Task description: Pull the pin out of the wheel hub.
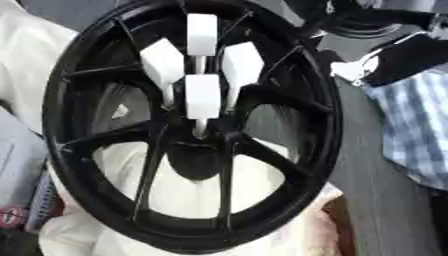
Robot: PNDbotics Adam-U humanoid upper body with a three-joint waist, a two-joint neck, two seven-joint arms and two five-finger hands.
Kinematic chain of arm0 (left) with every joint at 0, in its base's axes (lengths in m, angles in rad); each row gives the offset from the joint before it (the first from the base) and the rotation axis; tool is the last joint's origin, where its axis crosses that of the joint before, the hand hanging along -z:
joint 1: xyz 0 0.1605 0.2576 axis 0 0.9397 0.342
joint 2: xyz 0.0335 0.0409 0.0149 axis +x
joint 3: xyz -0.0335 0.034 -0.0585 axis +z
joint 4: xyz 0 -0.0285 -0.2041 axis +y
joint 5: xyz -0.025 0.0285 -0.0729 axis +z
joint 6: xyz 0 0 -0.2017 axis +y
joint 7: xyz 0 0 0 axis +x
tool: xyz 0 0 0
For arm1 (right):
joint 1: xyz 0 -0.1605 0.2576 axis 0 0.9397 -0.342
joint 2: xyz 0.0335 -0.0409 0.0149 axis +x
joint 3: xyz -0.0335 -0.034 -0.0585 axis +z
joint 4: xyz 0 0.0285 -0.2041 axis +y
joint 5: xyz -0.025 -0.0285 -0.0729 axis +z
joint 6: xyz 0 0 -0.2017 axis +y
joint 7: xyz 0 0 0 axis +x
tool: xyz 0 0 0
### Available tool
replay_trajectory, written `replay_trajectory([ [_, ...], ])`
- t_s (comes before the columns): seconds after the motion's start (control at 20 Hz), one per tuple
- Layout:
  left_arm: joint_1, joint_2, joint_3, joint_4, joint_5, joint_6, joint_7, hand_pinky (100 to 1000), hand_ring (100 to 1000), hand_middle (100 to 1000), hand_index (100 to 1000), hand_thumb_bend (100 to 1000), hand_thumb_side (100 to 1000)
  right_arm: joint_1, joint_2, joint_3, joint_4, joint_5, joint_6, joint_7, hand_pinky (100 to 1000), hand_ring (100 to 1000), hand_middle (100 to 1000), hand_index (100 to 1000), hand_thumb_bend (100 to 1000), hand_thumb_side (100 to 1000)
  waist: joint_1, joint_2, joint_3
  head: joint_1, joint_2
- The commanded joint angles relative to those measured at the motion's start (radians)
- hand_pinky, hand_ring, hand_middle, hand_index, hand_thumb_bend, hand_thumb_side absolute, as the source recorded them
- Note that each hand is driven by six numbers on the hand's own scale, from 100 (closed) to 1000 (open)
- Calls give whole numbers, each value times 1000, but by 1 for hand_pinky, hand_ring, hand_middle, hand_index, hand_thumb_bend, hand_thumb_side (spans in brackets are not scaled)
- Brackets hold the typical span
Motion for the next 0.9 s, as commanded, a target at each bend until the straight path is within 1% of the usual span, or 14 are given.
replay_trajectory([
  [0.05, -12, 20, 1, -17, 5, 1, -5, 669, 767, 582, 774, 100, 723, -28, -8, 4, -12, -14, 39, 4, 919, 927, 787, 839, 100, 441, 0, -27, 3, -3, 11],
  [0.35, -17, 18, -1, -17, 10, 4, -8, 669, 767, 583, 774, 100, 725, -81, 29, 33, -12, -39, 83, 28, 937, 954, 803, 856, 100, 419, -12, -28, 12, -16, 25],
  [0.4, -18, 18, 0, -17, 10, 4, -7, 669, 767, 583, 774, 100, 725, -88, 33, 36, -12, -40, 90, 33, 941, 962, 814, 867, 100, 382, -13, -28, 13, -20, 28],
  [0.6, -18, 17, 1, -17, 10, 5, -5, 668, 767, 582, 773, 100, 727, -106, 48, 44, -12, -44, 106, 48, 958, 983, 830, 884, 100, 312, -18, -25, 18, -38, 32],
  [0.7, -21, 16, 1, -17, 11, 5, -4, 668, 767, 582, 773, 100, 727, -108, 52, 47, -12, -52, 108, 64, 965, 987, 829, 883, 100, 315, -19, -22, 20, -57, 32],
  [0.8, -23, 16, 1, -17, 11, 4, -4, 668, 767, 582, 773, 100, 728, -109, 55, 47, -12, -61, 108, 75, 973, 990, 826, 888, 100, 276, -20, -19, 21, -90, 30],
  [0.85, -24, 15, 1, -17, 11, 4, -4, 667, 766, 581, 773, 100, 729, -110, 58, 47, -12, -66, 106, 79, 975, 990, 821, 889, 100, 284, -20, -17, 21, -110, 26],
  [0.9, -24, 14, 1, -17, 12, 4, -3, 667, 766, 580, 772, 100, 730, -113, 61, 45, -12, -70, 104, 80, 976, 990, 819, 888, 100, 270, -20, -15, 22, -126, 22],
])
